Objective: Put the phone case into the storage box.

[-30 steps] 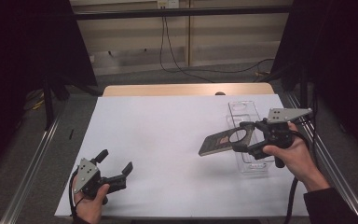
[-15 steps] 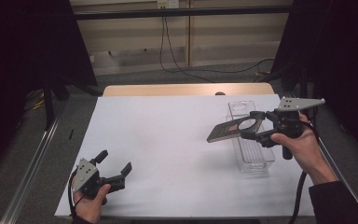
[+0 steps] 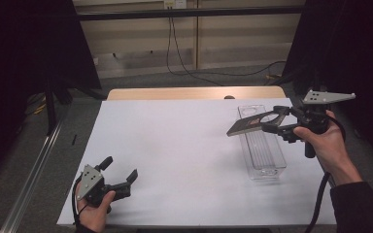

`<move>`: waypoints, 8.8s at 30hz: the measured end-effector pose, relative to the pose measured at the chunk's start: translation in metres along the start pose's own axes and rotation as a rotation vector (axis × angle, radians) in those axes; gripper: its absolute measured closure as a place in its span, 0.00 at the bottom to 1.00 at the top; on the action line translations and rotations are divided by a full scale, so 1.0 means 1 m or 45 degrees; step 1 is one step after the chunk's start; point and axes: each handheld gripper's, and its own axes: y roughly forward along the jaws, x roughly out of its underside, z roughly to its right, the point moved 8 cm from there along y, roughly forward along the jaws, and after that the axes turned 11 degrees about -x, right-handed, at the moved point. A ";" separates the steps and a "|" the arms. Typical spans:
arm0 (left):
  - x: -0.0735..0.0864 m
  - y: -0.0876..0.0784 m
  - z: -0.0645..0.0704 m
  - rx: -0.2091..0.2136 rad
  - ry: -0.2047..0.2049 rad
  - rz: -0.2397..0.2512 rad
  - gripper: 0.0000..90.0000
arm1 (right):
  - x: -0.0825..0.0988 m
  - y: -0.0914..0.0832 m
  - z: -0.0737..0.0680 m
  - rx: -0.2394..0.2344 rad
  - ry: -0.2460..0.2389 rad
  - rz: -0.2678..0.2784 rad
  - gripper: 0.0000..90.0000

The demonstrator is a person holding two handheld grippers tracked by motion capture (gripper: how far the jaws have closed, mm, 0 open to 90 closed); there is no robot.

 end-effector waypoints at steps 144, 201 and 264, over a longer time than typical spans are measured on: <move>0.006 0.003 -0.007 -0.036 0.028 -0.040 0.04 | 0.024 0.087 0.134 0.969 0.250 -0.062 0.13; 0.007 0.003 -0.006 -0.015 0.039 -0.045 0.04 | 0.020 0.101 0.158 1.010 0.170 0.043 0.12; 0.004 0.002 -0.007 -0.023 0.032 -0.019 0.04 | 0.034 0.049 0.128 0.779 0.120 0.209 0.01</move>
